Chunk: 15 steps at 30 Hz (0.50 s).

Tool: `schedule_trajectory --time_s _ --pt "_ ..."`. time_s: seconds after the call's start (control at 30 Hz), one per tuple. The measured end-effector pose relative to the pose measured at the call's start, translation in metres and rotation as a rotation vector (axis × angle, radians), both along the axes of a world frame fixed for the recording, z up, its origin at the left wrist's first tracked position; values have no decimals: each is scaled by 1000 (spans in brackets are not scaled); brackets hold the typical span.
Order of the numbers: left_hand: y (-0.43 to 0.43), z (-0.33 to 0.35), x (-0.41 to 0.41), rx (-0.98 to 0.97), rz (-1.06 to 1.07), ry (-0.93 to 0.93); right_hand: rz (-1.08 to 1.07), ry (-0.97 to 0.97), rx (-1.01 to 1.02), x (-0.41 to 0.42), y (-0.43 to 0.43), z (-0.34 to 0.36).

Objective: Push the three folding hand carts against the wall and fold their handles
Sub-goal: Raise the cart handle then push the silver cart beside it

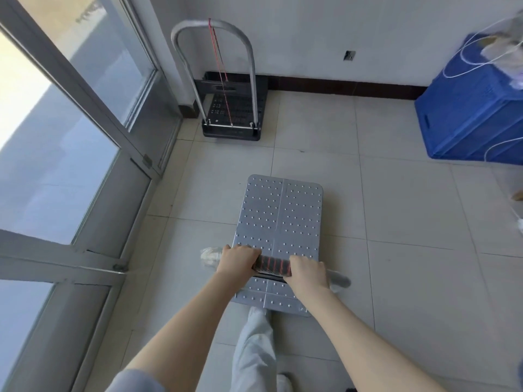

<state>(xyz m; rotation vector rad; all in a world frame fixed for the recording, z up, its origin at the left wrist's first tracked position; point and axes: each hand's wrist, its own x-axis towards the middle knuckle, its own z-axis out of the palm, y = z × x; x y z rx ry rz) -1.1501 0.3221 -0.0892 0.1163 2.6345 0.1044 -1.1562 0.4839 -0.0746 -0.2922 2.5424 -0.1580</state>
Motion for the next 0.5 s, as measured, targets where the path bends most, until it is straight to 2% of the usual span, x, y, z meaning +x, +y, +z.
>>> schedule_trajectory --time_s 0.5 --pt "-11 -4 -221 50 -64 -26 -48 -25 57 -215 -11 0"
